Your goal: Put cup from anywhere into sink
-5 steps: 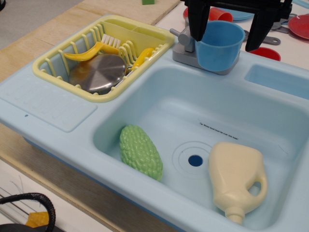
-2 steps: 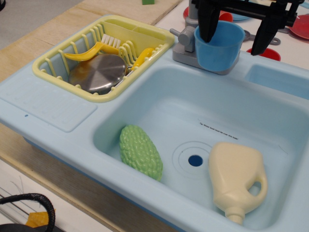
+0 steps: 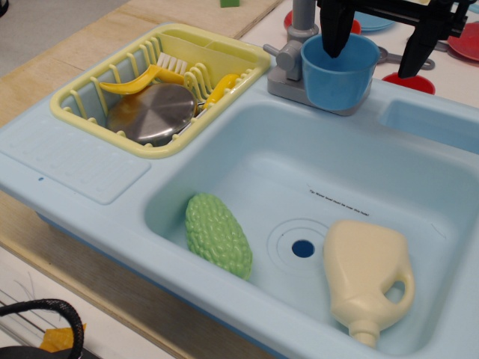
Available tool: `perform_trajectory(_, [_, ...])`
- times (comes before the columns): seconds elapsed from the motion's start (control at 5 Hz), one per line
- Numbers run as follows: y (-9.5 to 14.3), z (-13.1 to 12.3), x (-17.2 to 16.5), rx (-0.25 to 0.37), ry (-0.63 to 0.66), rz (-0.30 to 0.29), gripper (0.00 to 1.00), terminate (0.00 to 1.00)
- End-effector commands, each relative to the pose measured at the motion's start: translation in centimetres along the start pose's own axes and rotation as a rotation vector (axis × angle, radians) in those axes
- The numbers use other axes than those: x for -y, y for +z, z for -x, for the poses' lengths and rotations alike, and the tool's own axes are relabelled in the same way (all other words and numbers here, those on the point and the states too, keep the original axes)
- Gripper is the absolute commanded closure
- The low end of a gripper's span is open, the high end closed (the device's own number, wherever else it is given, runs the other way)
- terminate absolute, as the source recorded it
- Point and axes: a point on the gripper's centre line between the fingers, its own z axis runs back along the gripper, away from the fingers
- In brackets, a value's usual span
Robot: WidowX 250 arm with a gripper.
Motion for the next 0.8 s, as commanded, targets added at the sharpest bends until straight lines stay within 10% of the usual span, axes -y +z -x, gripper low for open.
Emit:
perform_trajectory(0.0, [-1.24,-0.84,-0.77,0.035,0.006,0.045,0.0,0.0])
perform_trajectory(0.2, [-1.72,-0.88,-0.8,0.057,0.011,0.046,1.0,0.0])
perform_trajectory(0.6, [-0.96,-0.83,-0.41,0.067,0.014,0.02,1.0,0.0])
